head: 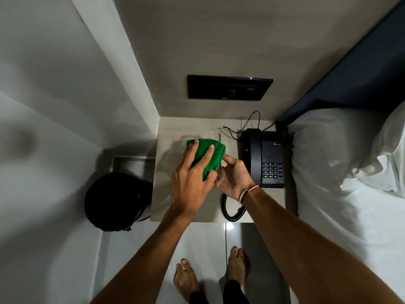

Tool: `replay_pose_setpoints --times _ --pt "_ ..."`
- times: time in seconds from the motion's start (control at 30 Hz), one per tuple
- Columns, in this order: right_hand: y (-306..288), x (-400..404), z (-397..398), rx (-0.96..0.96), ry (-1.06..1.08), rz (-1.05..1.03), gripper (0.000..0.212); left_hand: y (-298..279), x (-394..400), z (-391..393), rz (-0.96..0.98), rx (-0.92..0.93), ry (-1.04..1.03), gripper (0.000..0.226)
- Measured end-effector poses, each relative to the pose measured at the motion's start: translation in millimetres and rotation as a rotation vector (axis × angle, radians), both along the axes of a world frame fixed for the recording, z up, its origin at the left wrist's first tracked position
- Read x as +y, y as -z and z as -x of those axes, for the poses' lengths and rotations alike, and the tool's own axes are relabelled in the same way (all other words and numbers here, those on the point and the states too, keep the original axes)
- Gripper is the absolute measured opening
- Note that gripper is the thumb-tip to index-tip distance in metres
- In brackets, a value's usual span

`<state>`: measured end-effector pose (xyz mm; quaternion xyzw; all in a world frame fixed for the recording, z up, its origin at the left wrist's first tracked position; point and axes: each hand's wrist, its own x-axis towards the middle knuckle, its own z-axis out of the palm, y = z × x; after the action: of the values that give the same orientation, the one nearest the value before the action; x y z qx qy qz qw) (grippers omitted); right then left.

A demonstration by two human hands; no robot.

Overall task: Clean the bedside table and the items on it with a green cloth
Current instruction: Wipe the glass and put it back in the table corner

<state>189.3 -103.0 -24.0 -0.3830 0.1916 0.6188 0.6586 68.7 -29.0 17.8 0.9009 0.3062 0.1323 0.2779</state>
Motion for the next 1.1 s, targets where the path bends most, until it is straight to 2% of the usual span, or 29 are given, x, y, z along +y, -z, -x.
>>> replay_pose_setpoints --times 0.1,0.13,0.27,0.4,0.57,0.67,0.77,0.87,0.97,1.1 --pt "3.7 3.2 -4.3 -0.07 0.047 0.005 0.021 6.7 -8.3 17.5 0.003 0.023 0.053 0.058" --pt "4.7 3.1 -6.5 -0.093 0.062 0.024 0.018 9.1 -10.6 23.7 0.007 0.026 0.088 0.055" --pt "6.7 3.7 -11.8 -0.033 0.148 0.093 0.026 14.3 -12.4 48.9 0.019 0.051 0.106 0.05" --pt "7.4 4.2 -8.3 -0.035 0.16 0.094 0.016 21.1 -3.6 61.9 0.017 0.094 0.041 0.052" --pt "9.6 2.6 -7.0 0.005 0.197 0.035 0.027 42.6 12.0 65.8 -0.014 0.214 -0.006 0.056" --pt "12.5 8.6 -13.2 -0.043 0.217 0.057 0.024 62.4 18.7 67.3 -0.027 0.292 -0.039 0.053" --pt "10.4 20.5 -22.1 -0.236 0.168 0.13 0.016 75.4 16.7 69.9 -0.108 0.303 -0.044 0.049" --pt "7.7 38.3 -33.1 -0.61 0.046 0.285 0.03 90.4 14.5 73.1 -0.177 0.315 -0.047 0.042" --pt "4.4 58.5 -42.7 -0.886 -0.012 0.375 0.045 102.0 9.9 75.2 -0.155 0.397 -0.014 0.06" --pt "6.5 88.4 -50.7 -1.144 -0.091 0.384 0.056 108.9 4.1 78.2 -0.141 0.464 0.004 0.067"
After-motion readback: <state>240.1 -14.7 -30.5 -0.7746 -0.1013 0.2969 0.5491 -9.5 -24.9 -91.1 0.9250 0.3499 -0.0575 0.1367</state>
